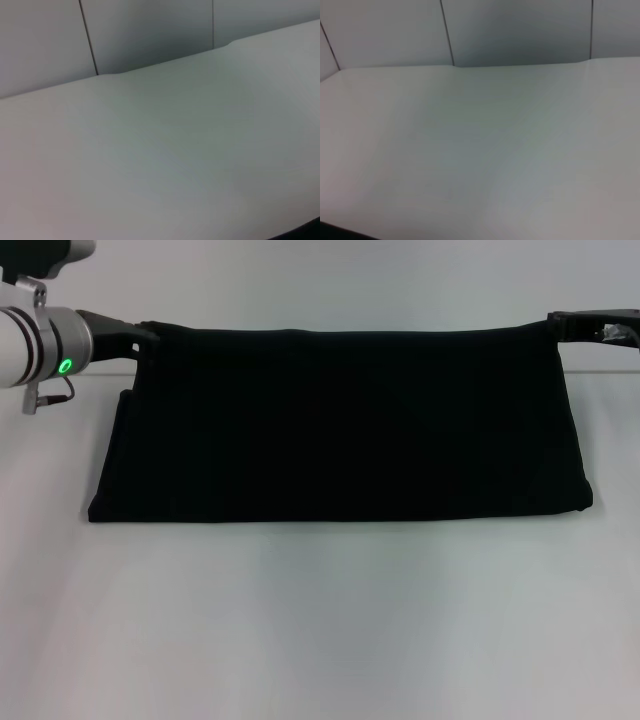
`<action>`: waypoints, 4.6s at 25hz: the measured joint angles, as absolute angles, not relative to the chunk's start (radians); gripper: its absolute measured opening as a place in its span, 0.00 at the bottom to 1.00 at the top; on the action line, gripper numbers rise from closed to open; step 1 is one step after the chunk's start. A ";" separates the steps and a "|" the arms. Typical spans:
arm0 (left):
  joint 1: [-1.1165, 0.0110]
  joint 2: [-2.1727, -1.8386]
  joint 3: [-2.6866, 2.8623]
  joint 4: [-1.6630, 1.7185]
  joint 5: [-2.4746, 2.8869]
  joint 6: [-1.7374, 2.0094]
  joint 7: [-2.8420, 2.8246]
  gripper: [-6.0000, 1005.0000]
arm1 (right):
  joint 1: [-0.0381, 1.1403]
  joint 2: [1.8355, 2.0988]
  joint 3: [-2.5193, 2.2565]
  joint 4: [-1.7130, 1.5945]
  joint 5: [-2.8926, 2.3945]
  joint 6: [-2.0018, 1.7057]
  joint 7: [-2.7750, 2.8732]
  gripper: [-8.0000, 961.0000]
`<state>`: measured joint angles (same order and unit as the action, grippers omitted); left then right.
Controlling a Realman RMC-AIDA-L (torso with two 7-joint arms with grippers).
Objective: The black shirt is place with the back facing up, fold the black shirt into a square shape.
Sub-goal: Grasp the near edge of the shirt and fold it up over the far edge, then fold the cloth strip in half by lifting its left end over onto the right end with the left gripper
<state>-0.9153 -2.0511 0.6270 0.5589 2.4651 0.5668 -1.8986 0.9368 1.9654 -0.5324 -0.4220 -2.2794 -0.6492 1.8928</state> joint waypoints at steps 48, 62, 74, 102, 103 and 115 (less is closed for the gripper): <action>-0.680 -2.063 0.614 0.899 2.462 1.500 -2.302 0.95 | 0.588 1.931 -0.554 -0.609 -1.997 -1.408 1.888 0.87; -0.679 -2.024 0.461 0.746 2.464 1.463 -2.686 0.94 | 0.635 1.936 -0.569 -0.607 -2.051 -1.347 1.858 0.94; -0.649 -2.023 0.362 0.659 2.461 1.363 -2.879 0.93 | 0.674 1.956 -0.652 -0.606 -2.051 -1.252 1.807 0.94; -0.643 -2.028 0.353 0.626 2.488 1.205 -2.928 0.91 | 0.694 1.981 -0.660 -0.609 -2.046 -1.227 1.796 0.94; -0.644 -2.028 0.353 0.621 2.488 1.199 -2.928 0.91 | 0.694 1.981 -0.660 -0.609 -2.046 -1.225 1.796 0.94; -0.651 -2.026 0.351 0.617 2.488 1.171 -2.944 0.90 | 0.695 1.984 -0.659 -0.609 -2.046 -1.208 1.795 0.94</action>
<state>-0.6505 -2.0264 0.3512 0.6166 2.4881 1.1713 -2.9445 0.6950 1.9836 -0.6591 -0.6090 -2.0464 -1.2081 1.7949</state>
